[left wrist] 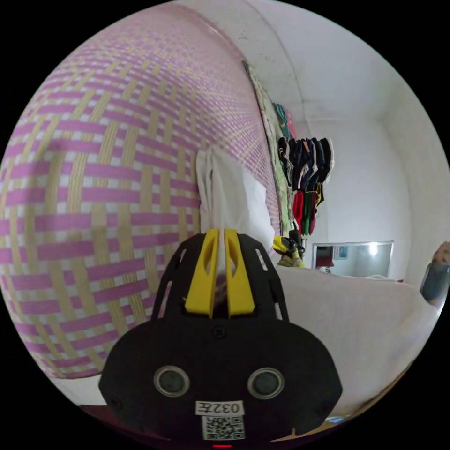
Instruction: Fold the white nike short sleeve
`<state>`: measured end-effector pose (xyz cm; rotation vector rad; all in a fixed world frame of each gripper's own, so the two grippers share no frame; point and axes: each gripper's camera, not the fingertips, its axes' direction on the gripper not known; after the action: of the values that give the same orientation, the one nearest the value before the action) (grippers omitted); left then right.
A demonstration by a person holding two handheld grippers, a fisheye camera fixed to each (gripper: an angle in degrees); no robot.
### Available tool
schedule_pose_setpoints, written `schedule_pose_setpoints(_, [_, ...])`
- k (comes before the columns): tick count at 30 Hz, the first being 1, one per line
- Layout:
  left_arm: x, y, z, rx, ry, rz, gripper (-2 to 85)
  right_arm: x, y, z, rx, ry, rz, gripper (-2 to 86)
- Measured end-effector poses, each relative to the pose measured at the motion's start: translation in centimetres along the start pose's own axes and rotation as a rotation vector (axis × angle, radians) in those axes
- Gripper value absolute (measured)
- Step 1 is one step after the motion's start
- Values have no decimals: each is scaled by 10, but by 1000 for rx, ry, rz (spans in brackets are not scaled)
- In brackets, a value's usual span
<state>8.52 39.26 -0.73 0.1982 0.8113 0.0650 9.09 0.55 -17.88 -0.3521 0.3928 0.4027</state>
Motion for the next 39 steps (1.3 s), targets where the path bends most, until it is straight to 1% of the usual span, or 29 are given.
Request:
schedule_pose_setpoints(1, [9,-13,3,-2,-5,41,-14,-19,1,0,24,94,-103,58])
schedule_pose_setpoints(2, [14,-19,6,-1,-2,62,-13,-28,2,2,21,122,-159,56])
schedule_pose_setpoints(4, [32,-48,22,-3,-5,151,-11,-58,6,16,-6,146,-361,50])
schedule_pose_setpoints(7, [40,-82,49,-29,-35,187,-9,-71,8,34,-57,230,-460,42])
schedule_pose_setpoints(8, [39,-87,54,-35,-45,182,-9,-69,7,36,-64,244,-462,37])
schedule_pose_setpoints(10, [32,-103,66,-49,-108,143,-9,-51,3,36,-76,245,-373,35])
schedule_pose_setpoints(12, [23,-107,70,-54,-85,99,-9,-36,7,21,-12,211,-292,62])
schedule_pose_setpoints(14, [17,-107,74,-58,-62,77,-9,-30,15,10,18,123,-292,77])
schedule_pose_setpoints(15, [15,-106,76,-58,-55,78,-9,-31,21,11,1,116,-319,79])
schedule_pose_setpoints(17, [14,-104,78,-51,-46,78,-9,-37,28,24,-62,172,-361,80])
schedule_pose_setpoints(19, [14,-102,79,-48,-33,74,-9,-40,31,47,-162,194,-366,65])
schedule_pose_setpoints(20, [14,-102,79,-50,-30,75,-9,-40,32,51,-176,210,-359,45])
schedule_pose_setpoints(21, [15,-103,79,-57,-28,79,-9,-43,34,54,-179,245,-360,5])
schedule_pose_setpoints(23, [16,-104,81,-70,-33,81,-9,-47,38,50,-150,262,-366,-4])
schedule_pose_setpoints(25, [15,-107,88,-85,-16,86,-9,-24,39,49,-160,292,-274,-8])
schedule_pose_setpoints(26, [14,-107,89,-84,-4,83,-9,-15,39,49,-169,271,-239,-8])
schedule_pose_setpoints(27, [12,-107,89,-81,15,65,-9,-4,39,46,-158,213,-201,-9])
schedule_pose_setpoints(28, [15,-106,87,-72,20,58,-9,-5,41,41,-129,204,-196,-9])
schedule_pose_setpoints(29, [18,-104,84,-61,19,67,-9,-8,42,39,-114,216,-204,-10])
schedule_pose_setpoints(31, [37,-90,71,-27,46,147,-9,-27,45,26,-19,288,-236,-10])
schedule_pose_setpoints(34, [50,-66,65,-61,40,184,-9,-44,43,16,106,286,-301,-9])
schedule_pose_setpoints(35, [50,-61,66,-71,30,184,-9,-46,41,17,117,269,-320,-10])
schedule_pose_setpoints(37, [42,-50,71,-102,-24,155,-9,-49,23,34,50,150,-384,-10])
schedule_pose_setpoints(39, [30,-48,75,-99,-34,99,-9,-45,9,51,-1,159,-378,-10])
